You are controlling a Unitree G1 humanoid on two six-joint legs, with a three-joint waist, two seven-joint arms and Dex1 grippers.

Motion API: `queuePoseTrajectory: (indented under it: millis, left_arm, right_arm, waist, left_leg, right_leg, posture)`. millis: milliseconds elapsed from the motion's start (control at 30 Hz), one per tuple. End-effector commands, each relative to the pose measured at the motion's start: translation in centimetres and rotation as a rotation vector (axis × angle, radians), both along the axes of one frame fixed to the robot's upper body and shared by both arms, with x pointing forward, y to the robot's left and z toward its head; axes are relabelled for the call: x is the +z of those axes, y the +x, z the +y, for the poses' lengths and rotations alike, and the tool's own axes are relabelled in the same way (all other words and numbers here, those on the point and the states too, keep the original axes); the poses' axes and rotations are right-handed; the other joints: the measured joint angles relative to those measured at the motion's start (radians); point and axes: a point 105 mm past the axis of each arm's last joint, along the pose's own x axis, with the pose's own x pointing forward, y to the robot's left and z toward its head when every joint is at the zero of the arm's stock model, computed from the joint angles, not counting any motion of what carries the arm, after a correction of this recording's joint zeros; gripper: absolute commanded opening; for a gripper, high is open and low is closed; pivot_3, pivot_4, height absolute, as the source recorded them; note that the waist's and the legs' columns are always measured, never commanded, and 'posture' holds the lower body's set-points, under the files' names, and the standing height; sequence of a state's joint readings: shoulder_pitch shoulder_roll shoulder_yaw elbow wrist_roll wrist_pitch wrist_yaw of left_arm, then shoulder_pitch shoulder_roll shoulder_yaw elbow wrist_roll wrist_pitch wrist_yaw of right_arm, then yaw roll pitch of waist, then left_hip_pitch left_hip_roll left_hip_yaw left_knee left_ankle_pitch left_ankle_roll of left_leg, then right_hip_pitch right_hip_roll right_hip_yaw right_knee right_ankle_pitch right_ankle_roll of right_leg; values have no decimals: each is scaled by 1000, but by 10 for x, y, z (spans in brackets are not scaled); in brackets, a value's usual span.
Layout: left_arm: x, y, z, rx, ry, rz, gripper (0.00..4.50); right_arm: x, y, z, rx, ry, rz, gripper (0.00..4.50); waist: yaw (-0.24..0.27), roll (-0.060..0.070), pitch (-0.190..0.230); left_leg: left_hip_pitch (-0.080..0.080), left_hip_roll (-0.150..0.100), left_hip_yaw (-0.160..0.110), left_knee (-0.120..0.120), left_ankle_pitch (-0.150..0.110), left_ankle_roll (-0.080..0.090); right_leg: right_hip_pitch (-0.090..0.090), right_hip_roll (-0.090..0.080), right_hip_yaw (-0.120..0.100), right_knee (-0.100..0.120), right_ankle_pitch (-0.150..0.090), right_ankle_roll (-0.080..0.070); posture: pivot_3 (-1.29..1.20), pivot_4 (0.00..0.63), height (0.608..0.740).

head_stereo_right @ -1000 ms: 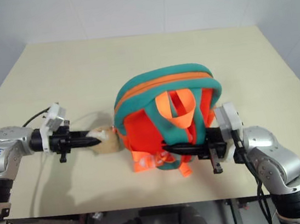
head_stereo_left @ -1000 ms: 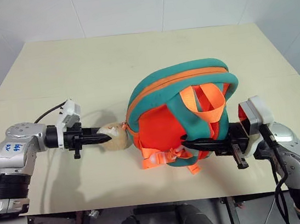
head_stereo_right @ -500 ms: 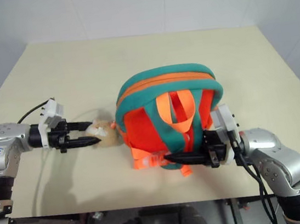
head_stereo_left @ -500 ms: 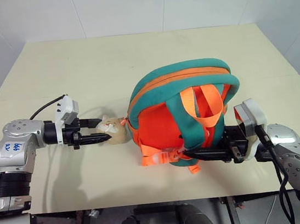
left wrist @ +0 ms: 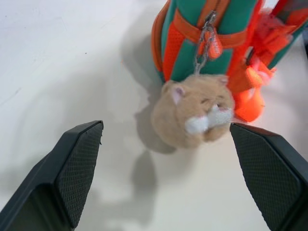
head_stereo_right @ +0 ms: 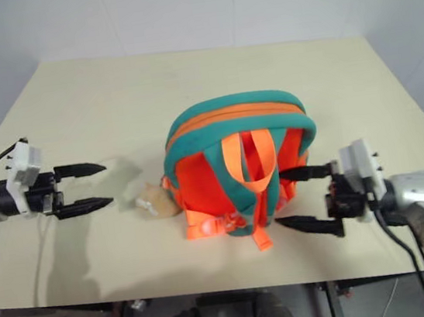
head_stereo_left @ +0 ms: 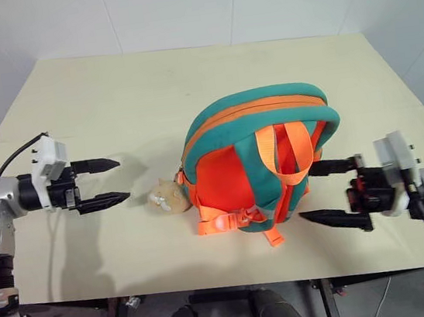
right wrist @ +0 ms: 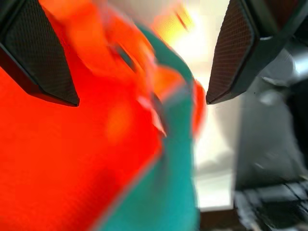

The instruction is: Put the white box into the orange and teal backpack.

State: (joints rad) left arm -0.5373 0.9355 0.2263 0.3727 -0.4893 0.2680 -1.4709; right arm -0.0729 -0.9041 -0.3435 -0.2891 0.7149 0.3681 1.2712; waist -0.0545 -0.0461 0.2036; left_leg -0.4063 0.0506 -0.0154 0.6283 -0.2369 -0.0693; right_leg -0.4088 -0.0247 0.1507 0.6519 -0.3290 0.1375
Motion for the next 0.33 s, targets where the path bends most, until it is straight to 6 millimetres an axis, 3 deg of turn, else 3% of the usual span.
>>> queuePoseTrajectory:
  millis: [33, 167, 333]
  left_arm:
    - [27, -16, 18, -44, -105, -107, 4500]
    - [34, -24, 29, -54, -168, -153, 4500]
    - [40, -33, 39, -34, -183, -175, 4500]
  right_arm:
    - [15, 0, -47, -134, -75, -90, 4461]
    - [33, 8, -73, -239, 21, -186, 4461]
    - [34, 11, -83, -263, 5, -212, 4461]
  waist:
    - [0, 0, 0]
    - [-6, 0, 0]
    - [-11, 0, 0]
  left_leg:
    - [0, 0, 0, 0, 0, 0]
    - [1, 0, 1, 1, 0, 0]
    - [2, 0, 1, 1, 0, 1]
  right_leg:
    - [0, 0, 0, 0, 0, 0]
    - [1, 0, 1, 0, 0, 0]
    - [1, 0, 1, 1, 0, 1]
  posture:
    - [0, 150, 740]
    - [0, 150, 740]
    - [0, 150, 740]
